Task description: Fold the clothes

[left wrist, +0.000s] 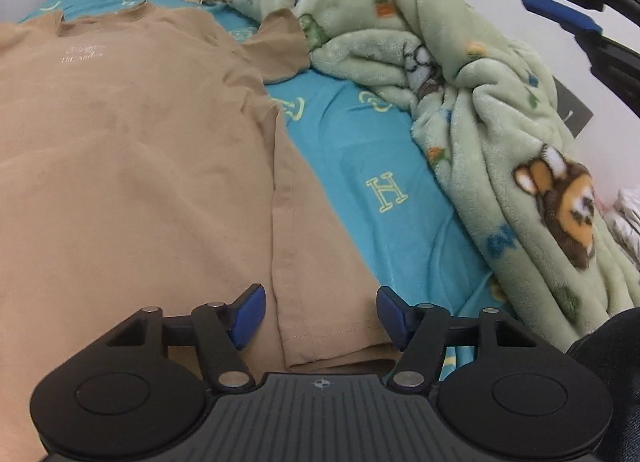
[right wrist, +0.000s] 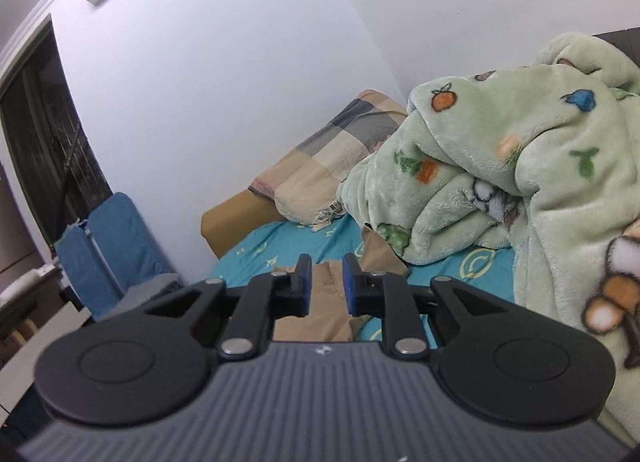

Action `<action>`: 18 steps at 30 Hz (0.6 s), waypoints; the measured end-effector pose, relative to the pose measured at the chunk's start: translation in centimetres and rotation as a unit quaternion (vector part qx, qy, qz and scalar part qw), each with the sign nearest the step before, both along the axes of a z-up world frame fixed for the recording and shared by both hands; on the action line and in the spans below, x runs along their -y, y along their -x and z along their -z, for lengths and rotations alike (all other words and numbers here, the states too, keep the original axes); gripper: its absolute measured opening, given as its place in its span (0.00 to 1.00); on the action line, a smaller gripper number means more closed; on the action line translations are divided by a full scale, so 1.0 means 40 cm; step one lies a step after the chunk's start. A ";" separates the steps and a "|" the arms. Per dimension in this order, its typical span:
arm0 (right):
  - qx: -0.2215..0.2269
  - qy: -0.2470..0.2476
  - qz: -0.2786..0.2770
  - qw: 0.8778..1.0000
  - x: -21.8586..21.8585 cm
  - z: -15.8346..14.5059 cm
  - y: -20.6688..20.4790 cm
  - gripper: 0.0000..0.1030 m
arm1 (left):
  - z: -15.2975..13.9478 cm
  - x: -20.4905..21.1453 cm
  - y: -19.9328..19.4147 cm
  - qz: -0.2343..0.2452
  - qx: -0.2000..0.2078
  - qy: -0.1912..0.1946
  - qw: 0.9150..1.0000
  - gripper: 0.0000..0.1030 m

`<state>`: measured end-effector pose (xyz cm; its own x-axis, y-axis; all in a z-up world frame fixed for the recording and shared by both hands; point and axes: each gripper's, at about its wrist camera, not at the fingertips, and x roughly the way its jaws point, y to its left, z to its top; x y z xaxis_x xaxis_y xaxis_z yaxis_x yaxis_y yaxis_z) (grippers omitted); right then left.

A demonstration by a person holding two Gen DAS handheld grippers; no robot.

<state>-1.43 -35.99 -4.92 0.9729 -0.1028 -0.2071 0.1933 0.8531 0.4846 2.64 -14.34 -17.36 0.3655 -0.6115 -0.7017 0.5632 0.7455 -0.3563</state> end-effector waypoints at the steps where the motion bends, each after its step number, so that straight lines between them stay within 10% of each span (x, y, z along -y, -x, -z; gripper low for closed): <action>1: 0.001 -0.003 -0.002 1.000 0.000 0.002 -0.003 0.19 | 0.001 0.001 0.002 0.001 -0.002 0.004 1.000 0.37; 3: -0.001 -0.002 -0.007 1.000 0.000 0.001 -0.005 0.19 | -0.005 0.005 0.007 0.006 -0.001 0.008 1.000 0.06; 13: -0.033 0.032 -0.036 0.998 -0.015 0.004 -0.032 0.21 | -0.006 0.127 0.064 0.081 0.030 0.004 0.996 0.08; 18: -0.037 0.037 -0.051 0.997 -0.022 0.009 -0.038 0.22 | -0.054 0.117 0.078 0.084 0.076 -0.013 0.994 0.76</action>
<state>0.09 -35.12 -5.30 0.9615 -0.0216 -0.2740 0.1364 0.9029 0.4076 -0.50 -19.03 -15.18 0.3627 -0.6554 -0.6624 0.7258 0.6445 -0.2403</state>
